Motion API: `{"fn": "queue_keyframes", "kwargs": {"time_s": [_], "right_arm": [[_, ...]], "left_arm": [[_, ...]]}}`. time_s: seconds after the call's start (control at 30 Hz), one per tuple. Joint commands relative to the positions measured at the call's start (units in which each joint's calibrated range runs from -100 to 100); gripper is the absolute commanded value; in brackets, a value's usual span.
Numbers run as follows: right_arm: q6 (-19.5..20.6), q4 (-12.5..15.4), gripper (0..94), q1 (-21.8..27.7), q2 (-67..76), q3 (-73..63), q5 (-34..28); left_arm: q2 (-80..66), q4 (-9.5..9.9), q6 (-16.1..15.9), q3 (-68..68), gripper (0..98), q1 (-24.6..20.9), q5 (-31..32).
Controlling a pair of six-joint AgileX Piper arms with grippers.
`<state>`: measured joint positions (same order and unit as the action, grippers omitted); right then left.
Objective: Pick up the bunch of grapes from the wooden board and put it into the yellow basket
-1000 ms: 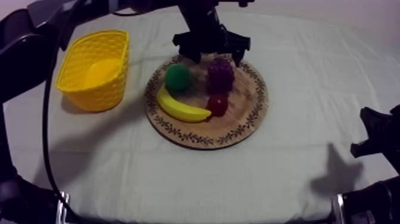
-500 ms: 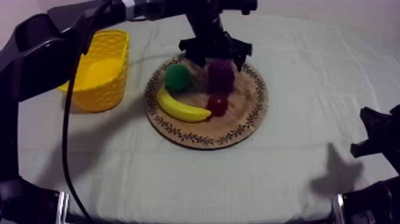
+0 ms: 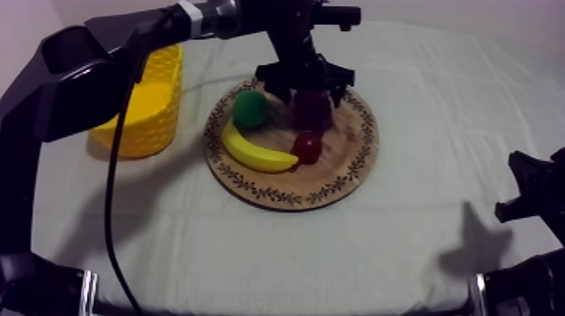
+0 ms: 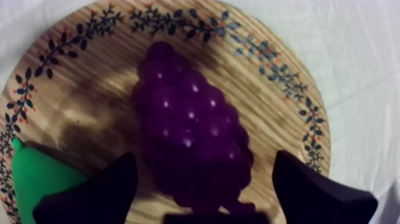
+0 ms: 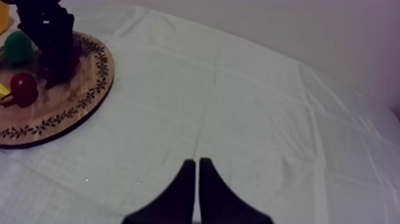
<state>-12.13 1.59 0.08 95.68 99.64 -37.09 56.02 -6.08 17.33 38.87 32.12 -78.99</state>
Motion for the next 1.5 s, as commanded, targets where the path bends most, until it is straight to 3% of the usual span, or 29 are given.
{"fn": "queue_keyframes", "kwargs": {"time_s": [0.0, 0.57, 0.9, 1.17, 1.47], "right_arm": [[0.00, 0.00, 0.5, 0.00, 0.00, 0.03, 0.00], [-0.05, 0.00, 0.5, 0.00, 0.00, 0.03, 0.00], [-0.05, 0.00, 0.5, 0.00, 0.00, 0.03, 0.00], [-0.05, 0.00, 0.5, 0.00, 0.00, 0.03, 0.00], [-0.05, 0.00, 0.5, 0.00, 0.00, 0.03, 0.00]], "left_arm": [[0.77, -0.09, 0.00, 0.69, 83.3, -0.07, 0.03], [5.06, -0.98, -0.53, 4.56, 83.6, -0.41, -1.59], [4.83, -1.30, -1.11, 3.05, 77.2, -0.52, -1.15], [4.62, -1.59, -2.00, 2.41, 50.3, -0.58, -0.55], [4.11, -1.56, -2.23, 1.65, 48.6, -0.60, 0.17]]}}
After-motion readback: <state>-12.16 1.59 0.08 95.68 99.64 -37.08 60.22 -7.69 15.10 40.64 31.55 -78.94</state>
